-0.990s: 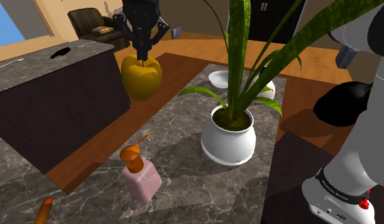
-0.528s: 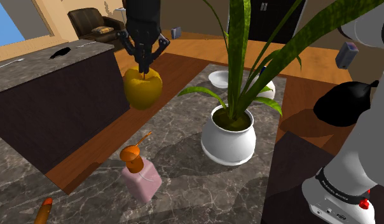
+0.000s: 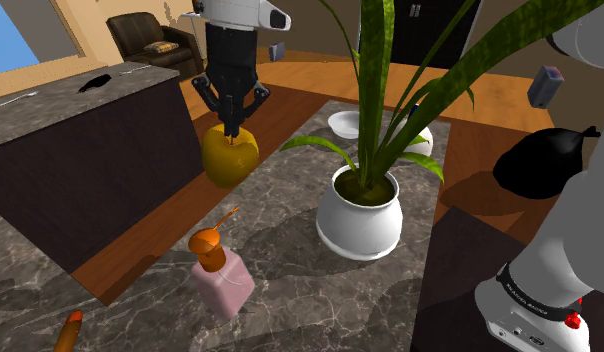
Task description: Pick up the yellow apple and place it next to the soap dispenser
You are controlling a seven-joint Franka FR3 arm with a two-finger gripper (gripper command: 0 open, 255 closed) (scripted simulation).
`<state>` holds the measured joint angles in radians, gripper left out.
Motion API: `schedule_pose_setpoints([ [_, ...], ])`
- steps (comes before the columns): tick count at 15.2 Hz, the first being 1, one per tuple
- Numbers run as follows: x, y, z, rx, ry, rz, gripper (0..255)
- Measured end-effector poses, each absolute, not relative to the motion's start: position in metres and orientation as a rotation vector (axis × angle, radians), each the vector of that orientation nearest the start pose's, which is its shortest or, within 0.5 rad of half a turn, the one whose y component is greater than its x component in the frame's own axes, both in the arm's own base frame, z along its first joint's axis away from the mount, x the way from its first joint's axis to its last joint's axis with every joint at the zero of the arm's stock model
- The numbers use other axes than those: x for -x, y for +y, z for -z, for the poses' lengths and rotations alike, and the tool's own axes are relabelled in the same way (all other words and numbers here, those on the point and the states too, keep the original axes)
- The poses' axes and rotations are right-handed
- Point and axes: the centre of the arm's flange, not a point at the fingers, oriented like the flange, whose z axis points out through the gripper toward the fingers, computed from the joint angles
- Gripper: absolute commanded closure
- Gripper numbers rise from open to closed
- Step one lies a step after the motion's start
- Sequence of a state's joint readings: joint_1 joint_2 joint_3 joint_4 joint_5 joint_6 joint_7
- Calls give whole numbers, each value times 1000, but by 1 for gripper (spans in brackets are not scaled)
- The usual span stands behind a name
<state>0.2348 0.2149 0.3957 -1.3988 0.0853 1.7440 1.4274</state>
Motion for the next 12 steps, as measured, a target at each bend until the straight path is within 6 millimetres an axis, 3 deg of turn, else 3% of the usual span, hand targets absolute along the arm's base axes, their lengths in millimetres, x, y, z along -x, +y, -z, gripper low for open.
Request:
schedule_pose_setpoints([
  [12,-521,357,-542,2686,1167,-99,255],
])
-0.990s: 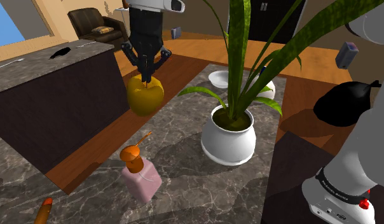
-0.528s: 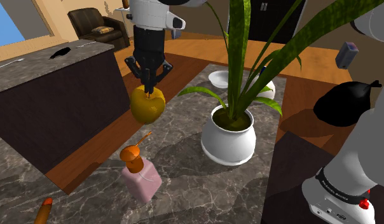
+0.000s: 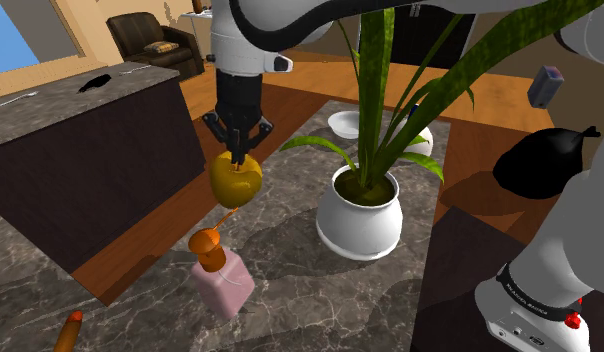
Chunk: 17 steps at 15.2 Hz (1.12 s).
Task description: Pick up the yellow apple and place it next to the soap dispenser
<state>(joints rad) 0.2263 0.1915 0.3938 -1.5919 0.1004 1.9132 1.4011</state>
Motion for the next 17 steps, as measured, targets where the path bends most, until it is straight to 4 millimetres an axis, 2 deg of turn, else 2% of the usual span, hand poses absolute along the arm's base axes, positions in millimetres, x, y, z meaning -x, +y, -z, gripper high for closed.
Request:
schedule_pose_setpoints([
  [17,-522,356,-452,2686,1167,-99,255],
])
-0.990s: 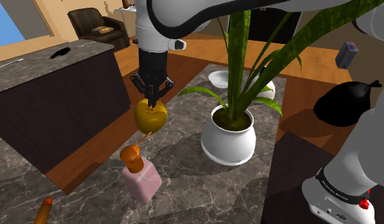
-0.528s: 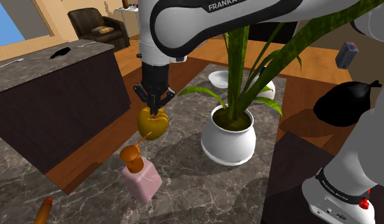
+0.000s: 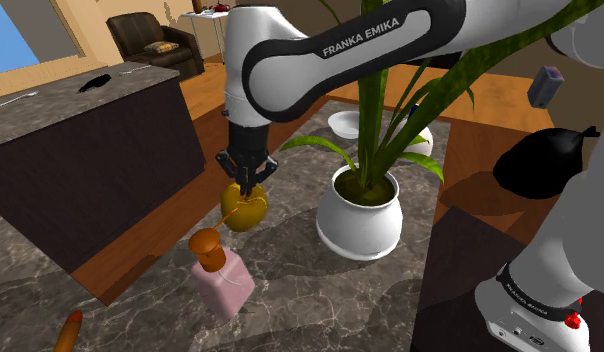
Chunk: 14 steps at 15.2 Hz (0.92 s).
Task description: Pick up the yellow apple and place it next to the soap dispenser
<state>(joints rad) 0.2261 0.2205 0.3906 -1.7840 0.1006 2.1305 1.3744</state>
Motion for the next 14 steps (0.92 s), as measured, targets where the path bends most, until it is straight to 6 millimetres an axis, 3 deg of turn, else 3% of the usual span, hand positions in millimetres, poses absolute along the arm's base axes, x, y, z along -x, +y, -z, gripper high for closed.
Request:
schedule_pose_setpoints([
  [7,-522,357,-414,2686,1167,-99,255],
  [14,-522,356,-409,2686,1167,-98,255],
])
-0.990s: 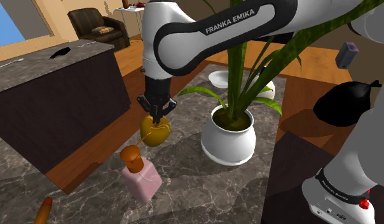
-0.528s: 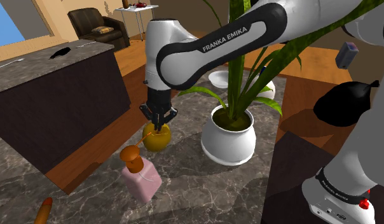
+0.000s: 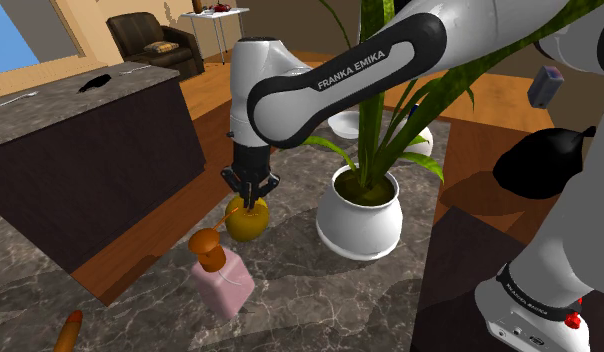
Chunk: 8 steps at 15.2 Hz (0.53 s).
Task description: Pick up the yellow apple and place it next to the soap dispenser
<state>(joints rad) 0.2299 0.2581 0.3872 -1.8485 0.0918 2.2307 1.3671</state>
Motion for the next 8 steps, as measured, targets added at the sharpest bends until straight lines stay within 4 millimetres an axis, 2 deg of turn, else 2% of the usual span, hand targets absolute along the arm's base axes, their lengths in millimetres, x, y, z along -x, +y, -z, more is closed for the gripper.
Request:
schedule_pose_setpoints([
  [1,-522,356,-409,2686,1167,-98,0],
  [7,-522,356,-409,2685,1167,-98,0],
  [8,-521,356,-415,2685,1167,-98,0],
])
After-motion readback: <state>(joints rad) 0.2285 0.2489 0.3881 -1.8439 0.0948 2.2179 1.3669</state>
